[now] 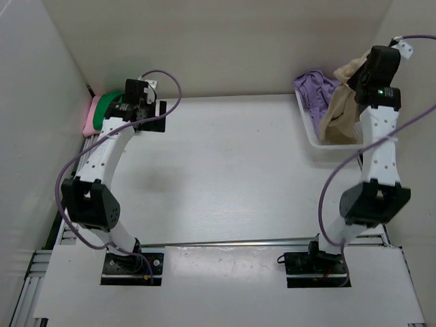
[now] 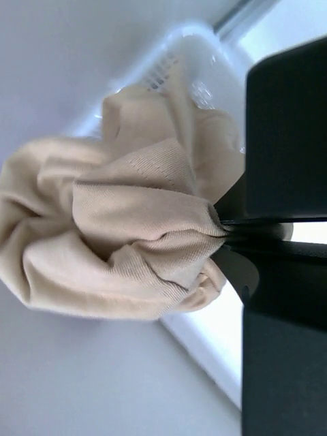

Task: Fold and stack the t-shirts
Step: Grab crumpled tshirt from bin with the right arm, then move the tshirt to the center of the board

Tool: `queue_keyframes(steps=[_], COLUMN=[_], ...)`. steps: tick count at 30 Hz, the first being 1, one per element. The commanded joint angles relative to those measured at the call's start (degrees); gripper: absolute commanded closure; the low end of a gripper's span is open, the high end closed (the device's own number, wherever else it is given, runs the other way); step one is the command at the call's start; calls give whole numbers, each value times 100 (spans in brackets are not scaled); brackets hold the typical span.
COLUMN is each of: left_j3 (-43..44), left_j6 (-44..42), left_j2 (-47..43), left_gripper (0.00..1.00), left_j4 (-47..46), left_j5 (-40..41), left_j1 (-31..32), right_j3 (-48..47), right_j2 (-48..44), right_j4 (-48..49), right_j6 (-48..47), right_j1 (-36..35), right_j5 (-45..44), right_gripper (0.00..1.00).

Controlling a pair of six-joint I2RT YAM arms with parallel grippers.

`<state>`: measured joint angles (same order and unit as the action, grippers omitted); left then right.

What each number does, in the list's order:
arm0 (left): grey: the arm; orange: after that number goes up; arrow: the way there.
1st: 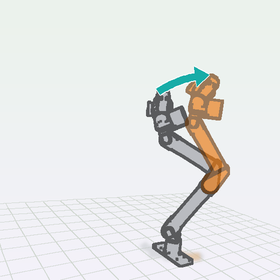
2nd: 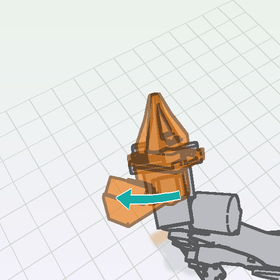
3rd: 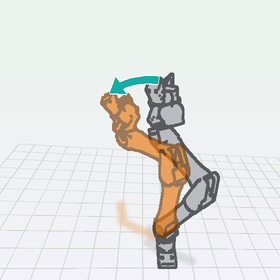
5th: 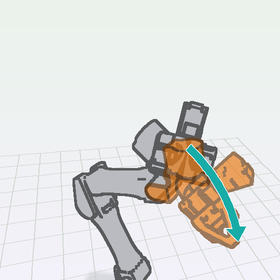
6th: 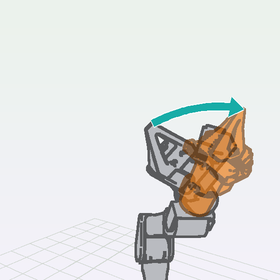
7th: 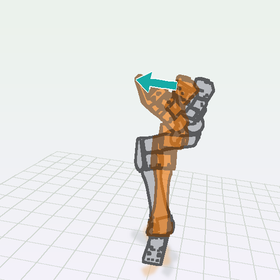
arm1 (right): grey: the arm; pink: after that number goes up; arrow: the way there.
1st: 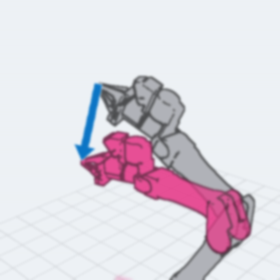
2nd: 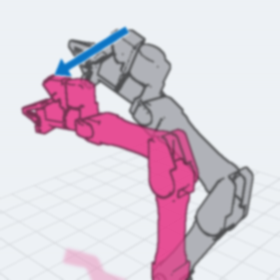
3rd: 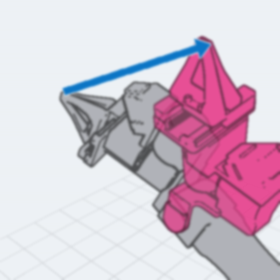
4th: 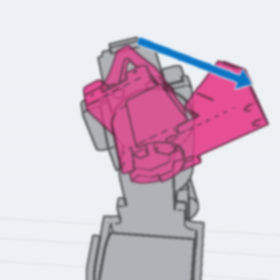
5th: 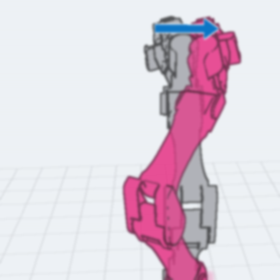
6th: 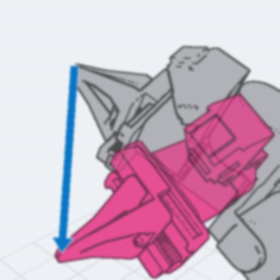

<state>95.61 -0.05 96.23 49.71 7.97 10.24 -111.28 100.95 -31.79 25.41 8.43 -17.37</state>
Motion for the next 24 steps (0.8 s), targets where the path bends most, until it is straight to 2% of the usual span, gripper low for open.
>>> queue_keyframes(steps=[1, 5, 8, 9, 13, 15, 17, 18, 20, 24], left_j3=[-410, -1079, -1474, -1545, -1678, -1739, -1792, -1792, -1792, -2221], left_j6=[5, 5, 5, 5, 5, 5, 5, 5, 5, 5], left_j2=[-753, -1386, -1861, -1957, -2221, -2222, -2161, -2074, -1967, -1853], left_gripper=[0, 0, 0, 0, 0, 0, 0, 0, 0, 0], left_j4=[65, 65, 65, 65, 118, 170, 231, 232, 381, 434], left_j5=[275, 328, 240, 171, -102, -102, -102, -102, -102, -102], left_j1=[-4, -75, -364, -443, -830, -831, -831, -770, -577, -164], right_j3=[177, 229, 378, 458, 871, 1090, 1249, 1319, 1478, 1399], right_j2=[-1128, -2068, -2623, -2781, -2774, -2528, -2196, -2054, -1564, -648], right_j4=[349, 472, 805, 1006, 1316, 1264, 957, 729, 158, -1301], right_j6=[-747, -748, -355, -187, 727, 1235, 1623, 2008, 2099, 1943], right_j1=[-227, -692, -1482, -1937, -3152, -3732, -4084, -4086, -4034, -3656], right_j5=[-207, 652, 1260, 1462, 1640, 1325, 939, 754, 778, 962], right_gripper=[100, 100, 100, 100, 100, 95, 65, 49, 20, 18])
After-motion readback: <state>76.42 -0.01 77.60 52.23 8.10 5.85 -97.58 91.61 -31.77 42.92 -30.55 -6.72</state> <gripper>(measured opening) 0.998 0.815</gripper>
